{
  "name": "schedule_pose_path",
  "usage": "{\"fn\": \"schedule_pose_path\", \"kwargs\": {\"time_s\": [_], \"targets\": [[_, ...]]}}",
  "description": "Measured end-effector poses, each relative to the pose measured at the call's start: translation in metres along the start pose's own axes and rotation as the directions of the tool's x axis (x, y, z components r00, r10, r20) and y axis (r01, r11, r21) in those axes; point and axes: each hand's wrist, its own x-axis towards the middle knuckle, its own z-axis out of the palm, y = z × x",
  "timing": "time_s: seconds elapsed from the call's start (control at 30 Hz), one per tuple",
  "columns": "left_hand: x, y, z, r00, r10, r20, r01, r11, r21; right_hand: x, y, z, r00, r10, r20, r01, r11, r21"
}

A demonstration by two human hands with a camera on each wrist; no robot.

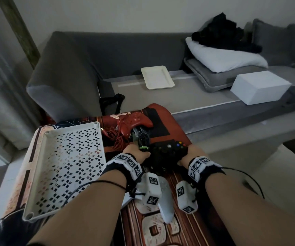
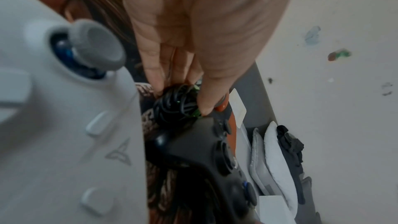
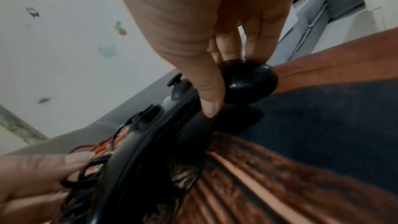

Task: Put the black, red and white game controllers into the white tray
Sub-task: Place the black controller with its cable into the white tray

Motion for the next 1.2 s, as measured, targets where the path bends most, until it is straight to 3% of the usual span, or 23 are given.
{"fn": "schedule_pose_path", "kwargs": {"time_s": [0.23,0.43,0.67,0.9,1.2], "targets": [[-0.016,0.002,-0.033,0.990,0.082,-0.119,-0.095,0.989,-0.116,-0.033,-0.026,-0.033,0.997,-0.063,-0.052,0.064,0.997,0.032],[-0.045,-0.021,-0.092,0.942,0.120,-0.312,-0.157,0.983,-0.096,-0.060,-0.082,-0.037,0.981,-0.183,-0.062,0.187,0.980,0.067],[-0.048,-0.098,-0.160,0.906,-0.028,-0.422,-0.035,0.989,-0.142,-0.078,-0.178,0.017,0.946,-0.323,0.015,0.321,0.943,0.082],[-0.015,-0.158,-0.203,0.882,-0.137,-0.451,0.134,0.990,-0.040,-0.059,-0.249,0.072,0.924,-0.379,0.054,0.377,0.925,0.041],[0.020,-0.183,-0.212,0.864,-0.168,-0.475,0.178,0.984,-0.025,-0.031,-0.285,0.116,0.922,-0.377,0.086,0.377,0.926,0.017]]}}
